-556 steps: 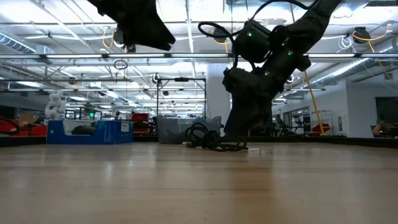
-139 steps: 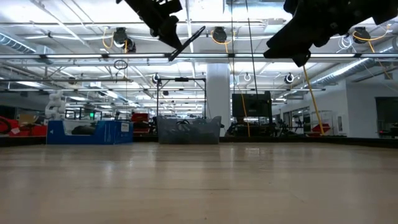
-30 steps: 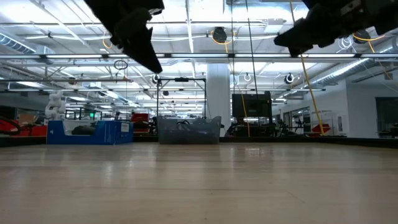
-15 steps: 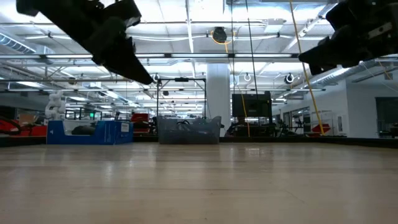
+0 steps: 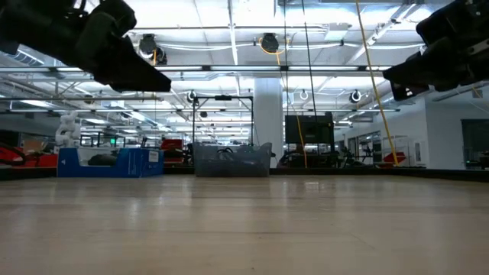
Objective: Pick and place USB-C Cables
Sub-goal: Return to Home Position
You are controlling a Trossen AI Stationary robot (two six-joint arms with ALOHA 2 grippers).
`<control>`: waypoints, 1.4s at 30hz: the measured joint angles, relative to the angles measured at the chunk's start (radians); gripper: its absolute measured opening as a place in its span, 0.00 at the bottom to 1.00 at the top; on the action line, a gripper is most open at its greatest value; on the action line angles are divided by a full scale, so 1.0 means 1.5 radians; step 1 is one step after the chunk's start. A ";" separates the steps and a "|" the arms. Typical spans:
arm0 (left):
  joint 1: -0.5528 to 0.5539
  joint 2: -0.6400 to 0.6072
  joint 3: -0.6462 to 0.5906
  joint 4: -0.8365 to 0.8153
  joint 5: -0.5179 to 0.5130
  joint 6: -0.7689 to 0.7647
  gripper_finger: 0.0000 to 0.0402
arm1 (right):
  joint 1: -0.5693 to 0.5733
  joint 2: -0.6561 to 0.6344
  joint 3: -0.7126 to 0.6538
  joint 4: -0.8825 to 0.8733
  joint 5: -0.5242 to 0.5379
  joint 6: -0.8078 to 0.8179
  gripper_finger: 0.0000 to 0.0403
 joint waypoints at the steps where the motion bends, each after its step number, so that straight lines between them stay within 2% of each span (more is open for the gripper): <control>1: 0.000 -0.008 -0.011 0.016 0.000 0.003 0.40 | 0.000 -0.007 -0.004 -0.003 0.000 0.000 0.00; 8: 0.000 -0.062 -0.056 0.039 0.000 0.010 0.40 | 0.000 -0.059 -0.028 -0.008 0.001 -0.001 0.00; 16: -0.009 -0.118 -0.066 0.033 0.030 0.013 0.40 | 0.000 -0.126 -0.029 -0.057 0.001 -0.015 0.00; 25: -0.044 -0.145 -0.066 0.012 0.031 0.040 0.40 | 0.000 -0.198 -0.030 -0.103 0.000 -0.019 0.00; 32: -0.067 -0.161 -0.091 0.031 0.032 0.061 0.40 | 0.000 -0.214 -0.031 -0.108 0.000 -0.019 0.00; 35: -0.068 -0.176 -0.141 0.083 0.031 0.059 0.37 | 0.000 -0.214 -0.031 -0.109 0.000 -0.017 0.00; 39: -0.068 -0.218 -0.208 0.167 0.033 0.060 0.28 | 0.000 -0.214 -0.031 -0.109 0.000 -0.015 0.00; 42: -0.067 -0.258 -0.241 0.185 0.067 0.073 0.20 | 0.000 -0.214 -0.031 -0.110 0.000 -0.014 0.00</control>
